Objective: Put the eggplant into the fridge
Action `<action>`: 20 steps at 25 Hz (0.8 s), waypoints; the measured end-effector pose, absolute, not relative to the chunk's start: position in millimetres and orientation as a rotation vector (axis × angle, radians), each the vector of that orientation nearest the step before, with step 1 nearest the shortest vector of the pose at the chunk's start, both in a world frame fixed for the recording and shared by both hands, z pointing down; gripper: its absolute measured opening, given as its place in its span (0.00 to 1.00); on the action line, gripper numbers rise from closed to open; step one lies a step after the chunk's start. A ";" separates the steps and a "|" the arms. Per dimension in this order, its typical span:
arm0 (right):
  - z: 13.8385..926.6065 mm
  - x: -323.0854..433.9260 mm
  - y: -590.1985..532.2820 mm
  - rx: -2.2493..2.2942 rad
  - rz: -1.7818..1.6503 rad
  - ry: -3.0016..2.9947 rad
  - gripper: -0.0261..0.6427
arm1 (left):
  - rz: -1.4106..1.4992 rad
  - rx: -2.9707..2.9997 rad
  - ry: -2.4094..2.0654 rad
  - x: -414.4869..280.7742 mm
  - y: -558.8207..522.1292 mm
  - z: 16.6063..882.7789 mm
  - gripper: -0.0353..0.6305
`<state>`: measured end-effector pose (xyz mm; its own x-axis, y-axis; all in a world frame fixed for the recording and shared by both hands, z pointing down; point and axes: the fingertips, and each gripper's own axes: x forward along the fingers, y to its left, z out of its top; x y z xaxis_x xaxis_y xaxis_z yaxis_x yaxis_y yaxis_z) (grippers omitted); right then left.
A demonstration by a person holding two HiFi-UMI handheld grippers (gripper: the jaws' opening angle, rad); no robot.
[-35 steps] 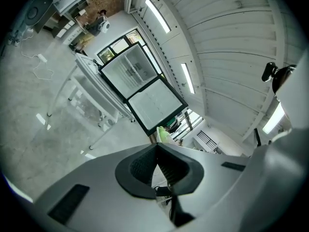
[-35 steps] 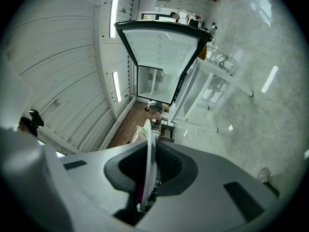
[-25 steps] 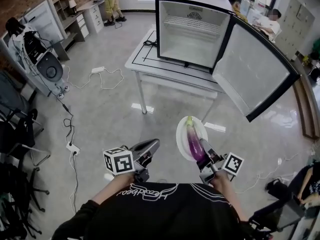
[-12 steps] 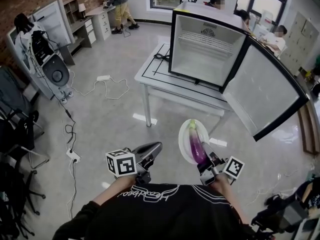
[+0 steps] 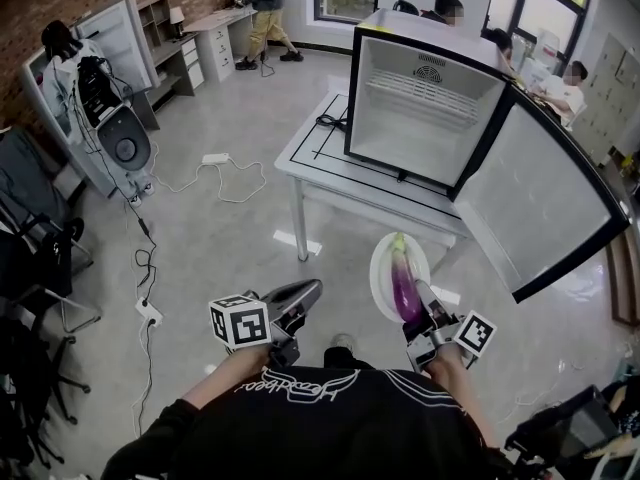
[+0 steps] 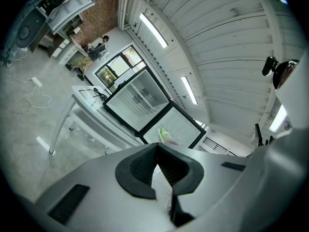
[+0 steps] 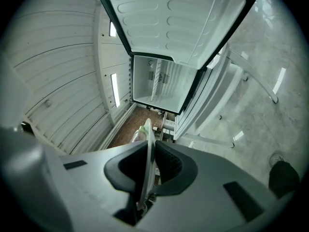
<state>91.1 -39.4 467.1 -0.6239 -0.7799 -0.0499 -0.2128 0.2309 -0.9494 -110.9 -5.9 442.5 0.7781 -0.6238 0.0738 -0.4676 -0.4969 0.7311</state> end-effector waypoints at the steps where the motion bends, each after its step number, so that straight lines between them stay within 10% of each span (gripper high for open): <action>1: 469.4 92.5 -47.9 -0.909 -1.402 1.977 0.09 | -0.253 2.180 -0.812 -109.7 -12.5 443.6 0.06; 20: 433.9 125.0 -210.5 -0.806 -1.359 1.984 0.09 | -0.184 2.220 -0.868 -63.6 -165.4 411.9 0.06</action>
